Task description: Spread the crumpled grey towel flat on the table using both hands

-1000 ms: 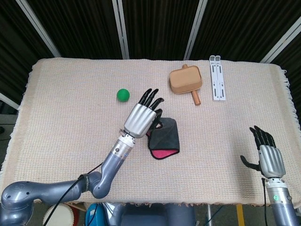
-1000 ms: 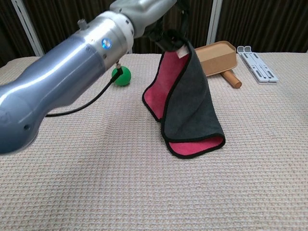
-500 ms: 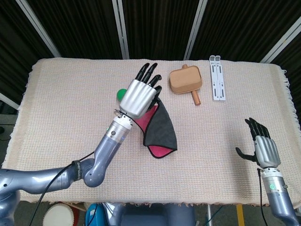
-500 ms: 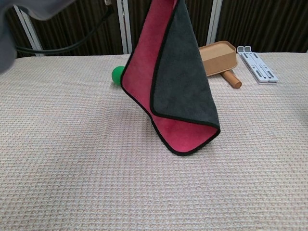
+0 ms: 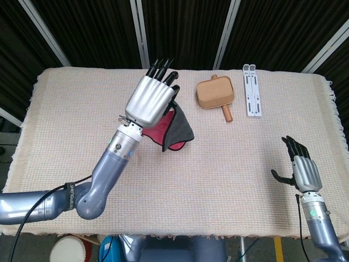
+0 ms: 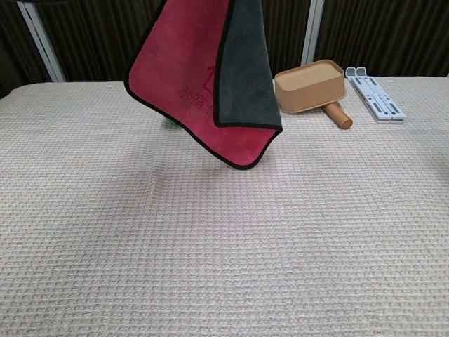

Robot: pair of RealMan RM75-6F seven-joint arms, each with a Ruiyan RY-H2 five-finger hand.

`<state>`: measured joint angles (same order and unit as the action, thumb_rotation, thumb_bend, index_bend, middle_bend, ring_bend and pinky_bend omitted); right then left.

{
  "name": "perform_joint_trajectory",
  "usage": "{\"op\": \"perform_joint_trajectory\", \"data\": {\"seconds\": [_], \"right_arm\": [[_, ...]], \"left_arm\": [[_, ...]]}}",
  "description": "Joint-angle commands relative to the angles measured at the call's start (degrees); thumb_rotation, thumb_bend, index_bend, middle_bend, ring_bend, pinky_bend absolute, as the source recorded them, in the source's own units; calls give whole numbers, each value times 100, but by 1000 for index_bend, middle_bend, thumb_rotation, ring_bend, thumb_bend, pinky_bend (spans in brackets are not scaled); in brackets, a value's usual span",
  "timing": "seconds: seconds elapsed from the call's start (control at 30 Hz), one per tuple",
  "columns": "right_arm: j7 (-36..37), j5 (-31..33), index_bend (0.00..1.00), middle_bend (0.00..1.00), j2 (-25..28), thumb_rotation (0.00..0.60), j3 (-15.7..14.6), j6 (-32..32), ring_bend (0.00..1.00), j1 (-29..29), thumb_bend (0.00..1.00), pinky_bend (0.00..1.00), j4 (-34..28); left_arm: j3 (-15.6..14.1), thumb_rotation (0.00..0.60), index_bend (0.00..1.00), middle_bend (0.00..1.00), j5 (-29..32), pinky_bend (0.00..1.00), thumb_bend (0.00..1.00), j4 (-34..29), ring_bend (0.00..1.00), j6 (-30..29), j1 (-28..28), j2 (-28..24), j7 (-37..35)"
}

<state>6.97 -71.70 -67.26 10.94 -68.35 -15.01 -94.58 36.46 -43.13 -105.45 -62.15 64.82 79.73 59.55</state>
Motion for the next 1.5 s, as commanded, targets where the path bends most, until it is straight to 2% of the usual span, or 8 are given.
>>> {"op": "perform_joint_trajectory", "data": {"seconds": [0.03, 0.27, 0.43, 0.63, 0.9, 1.07, 1.27, 1.5], "right_arm": [[-11, 16, 0, 0, -6, 600, -1, 13, 0, -14, 275, 0, 16], [-23, 136, 0, 0, -8, 600, 15, 68, 0, -44, 276, 0, 41], [23, 184, 0, 0, 40, 600, 33, 115, 0, -66, 276, 0, -58], [300, 268, 0, 0, 67, 600, 82, 417, 0, -197, 275, 0, -306], [308, 640, 0, 0, -226, 600, 160, 1019, 0, -610, 275, 0, -549], [117, 849, 0, 0, -448, 600, 169, 1042, 0, -728, 275, 0, -685], [-271, 1206, 0, 0, -766, 600, 232, 1038, 0, -948, 276, 0, -868], [-614, 1719, 0, 0, -1100, 600, 352, 996, 0, -1181, 275, 0, -895]], "left_arm": [[-241, 600, 680, 289, 394, 83, 455, 377, 39, 1, 484, 509, -121], [-362, 600, 677, 290, 871, 101, 455, 1404, 56, 97, 1382, 1510, -311], [-182, 600, 677, 288, 938, 102, 456, 2150, 56, 112, 1941, 2044, -610], [-27, 600, 676, 287, 836, 103, 456, 2618, 56, 106, 2251, 2317, -1079], [-275, 600, 678, 291, 387, 103, 455, 2524, 56, 157, 2044, 2165, -1746], [-405, 600, 680, 294, 179, 103, 455, 2383, 56, 246, 1821, 1995, -2197], [-587, 600, 679, 293, 120, 103, 456, 2168, 56, 200, 1622, 1800, -2351], [-631, 600, 679, 292, 70, 103, 455, 1996, 56, 209, 1503, 1580, -2525]]}}
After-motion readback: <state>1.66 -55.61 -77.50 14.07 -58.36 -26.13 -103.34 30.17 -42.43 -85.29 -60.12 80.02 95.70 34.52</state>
